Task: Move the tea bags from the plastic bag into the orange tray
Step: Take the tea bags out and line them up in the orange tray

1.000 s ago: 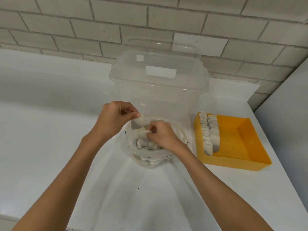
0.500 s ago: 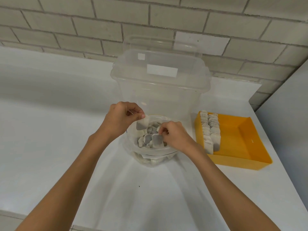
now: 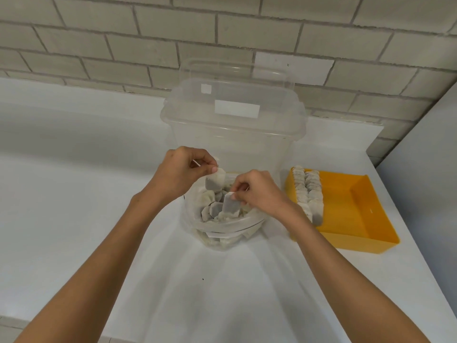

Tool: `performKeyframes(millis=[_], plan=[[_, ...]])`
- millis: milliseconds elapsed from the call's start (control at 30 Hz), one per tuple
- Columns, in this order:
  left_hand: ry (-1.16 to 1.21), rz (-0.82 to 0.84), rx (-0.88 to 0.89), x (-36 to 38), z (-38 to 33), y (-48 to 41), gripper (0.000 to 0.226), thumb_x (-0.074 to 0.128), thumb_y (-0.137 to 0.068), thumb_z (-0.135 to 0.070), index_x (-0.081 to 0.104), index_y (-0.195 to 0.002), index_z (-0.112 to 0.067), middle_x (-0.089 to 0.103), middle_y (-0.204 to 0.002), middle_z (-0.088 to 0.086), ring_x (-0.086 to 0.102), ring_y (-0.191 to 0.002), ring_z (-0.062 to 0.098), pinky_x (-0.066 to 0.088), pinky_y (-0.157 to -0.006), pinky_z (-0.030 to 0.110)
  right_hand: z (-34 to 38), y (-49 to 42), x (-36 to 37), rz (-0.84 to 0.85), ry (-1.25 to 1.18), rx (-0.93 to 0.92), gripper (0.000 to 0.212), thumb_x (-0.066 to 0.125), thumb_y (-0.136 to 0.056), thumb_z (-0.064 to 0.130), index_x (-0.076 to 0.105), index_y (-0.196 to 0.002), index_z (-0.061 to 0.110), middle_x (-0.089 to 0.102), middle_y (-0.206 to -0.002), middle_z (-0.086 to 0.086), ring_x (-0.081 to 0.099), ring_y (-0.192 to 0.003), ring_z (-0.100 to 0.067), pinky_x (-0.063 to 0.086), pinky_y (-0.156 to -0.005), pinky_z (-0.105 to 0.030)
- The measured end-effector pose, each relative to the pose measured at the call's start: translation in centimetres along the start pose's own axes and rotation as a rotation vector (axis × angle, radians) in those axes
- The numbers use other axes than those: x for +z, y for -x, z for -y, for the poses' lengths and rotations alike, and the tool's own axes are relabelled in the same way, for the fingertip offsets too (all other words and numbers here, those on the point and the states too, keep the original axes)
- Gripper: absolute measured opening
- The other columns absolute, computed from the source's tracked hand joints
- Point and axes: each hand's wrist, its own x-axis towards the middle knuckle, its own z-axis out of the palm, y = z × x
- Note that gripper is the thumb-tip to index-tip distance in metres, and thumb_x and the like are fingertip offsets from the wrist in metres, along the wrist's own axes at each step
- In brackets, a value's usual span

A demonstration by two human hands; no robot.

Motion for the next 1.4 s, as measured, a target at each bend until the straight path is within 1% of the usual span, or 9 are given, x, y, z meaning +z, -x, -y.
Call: performKeyframes(millis=[200,333,467,667,933,1067,1167,1300,1400], plan=[[0.008,0.015,0.093,1.1,-3.1,-1.5,0.002,0.072,-0.083,-0.029,0.073,-0.081,-0.030,0.070,-0.080,-0.013,0.060,-0.073,0.004,0.051,-0.080,0.034,0.4,2.3,-5.6,-0.184,-0.047,-0.031,0.012,0.069,-0.083,0.007,0.077,-0.087,0.015,0.070,-0.067,-0.002,0.061,-0.058,-0.006,0.046,-0.057,-0.007],[0.023,0.039,0.149,2.5,-5.4,-2.7,0.003,0.072,-0.083,-0.031,0.072,-0.080,-0.033,0.069,-0.083,-0.014,0.059,-0.074,0.004,0.052,-0.082,0.036,-0.3,4.1,-8.7,-0.285,-0.041,-0.010,0.010,0.070,-0.084,0.010,0.077,-0.087,0.017,0.070,-0.071,-0.001,0.062,-0.061,-0.008,0.050,-0.064,-0.012],[0.050,0.074,0.203,4.2,-7.4,-3.5,0.006,0.072,-0.082,-0.032,0.071,-0.078,-0.035,0.070,-0.084,-0.012,0.057,-0.068,0.000,0.052,-0.081,0.036,-2.0,6.3,-12.1,-0.350,0.055,0.014,0.011,0.068,-0.086,0.011,0.076,-0.089,0.018,0.066,-0.074,0.011,0.061,-0.065,-0.003,0.045,-0.064,-0.005],[0.054,0.125,0.250,6.6,-9.3,-3.8,0.004,0.072,-0.083,-0.031,0.072,-0.079,-0.033,0.070,-0.084,-0.011,0.058,-0.069,0.000,0.053,-0.081,0.037,-6.9,8.4,-14.7,-0.213,0.254,0.126,0.016,0.064,-0.087,0.011,0.069,-0.083,0.026,0.063,-0.077,0.011,0.054,-0.068,0.001,0.046,-0.070,-0.028],[0.041,0.159,0.249,8.4,-10.0,-3.9,0.010,0.072,-0.083,-0.029,0.070,-0.076,-0.037,0.069,-0.082,-0.014,0.058,-0.067,-0.002,0.053,-0.080,0.035,-12.6,7.4,-10.4,0.048,0.252,0.266,0.015,0.063,-0.087,0.003,0.067,-0.081,0.017,0.057,-0.071,0.007,0.060,-0.069,-0.015,0.052,-0.070,-0.032],[0.035,0.179,0.246,9.0,-10.2,-3.8,0.008,0.072,-0.083,-0.029,0.071,-0.078,-0.034,0.070,-0.084,-0.012,0.058,-0.069,0.000,0.053,-0.079,0.034,-13.9,6.8,-9.1,0.003,0.198,0.267,0.022,0.056,-0.089,-0.003,0.067,-0.082,0.015,0.057,-0.066,0.009,0.057,-0.060,-0.002,0.045,-0.056,-0.017],[0.027,0.190,0.246,9.4,-10.2,-3.9,0.006,0.072,-0.083,-0.029,0.071,-0.079,-0.033,0.070,-0.085,-0.011,0.059,-0.071,0.002,0.052,-0.080,0.034,-14.2,6.7,-9.0,-0.064,0.148,0.266,0.028,0.051,-0.088,-0.007,0.066,-0.081,0.016,0.058,-0.064,0.010,0.058,-0.059,-0.003,0.044,-0.056,-0.015],[0.032,0.232,0.237,10.6,-10.5,-4.0,0.006,0.072,-0.083,-0.028,0.072,-0.078,-0.032,0.070,-0.084,-0.010,0.059,-0.072,0.005,0.051,-0.078,0.031,-14.9,6.7,-8.7,-0.048,0.094,0.273,0.026,0.050,-0.087,-0.010,0.066,-0.084,0.011,0.064,-0.066,0.002,0.066,-0.058,-0.015,0.052,-0.056,-0.020],[0.037,0.306,0.261,12.1,-11.3,-4.1,0.005,0.072,-0.084,-0.022,0.072,-0.081,-0.026,0.069,-0.082,-0.006,0.056,-0.067,-0.003,0.046,-0.071,0.018,-15.3,6.9,-8.6,-0.062,0.023,0.289,0.024,0.049,-0.088,-0.011,0.065,-0.088,0.006,0.069,-0.079,-0.011,0.069,-0.060,-0.020,0.057,-0.059,-0.028]])
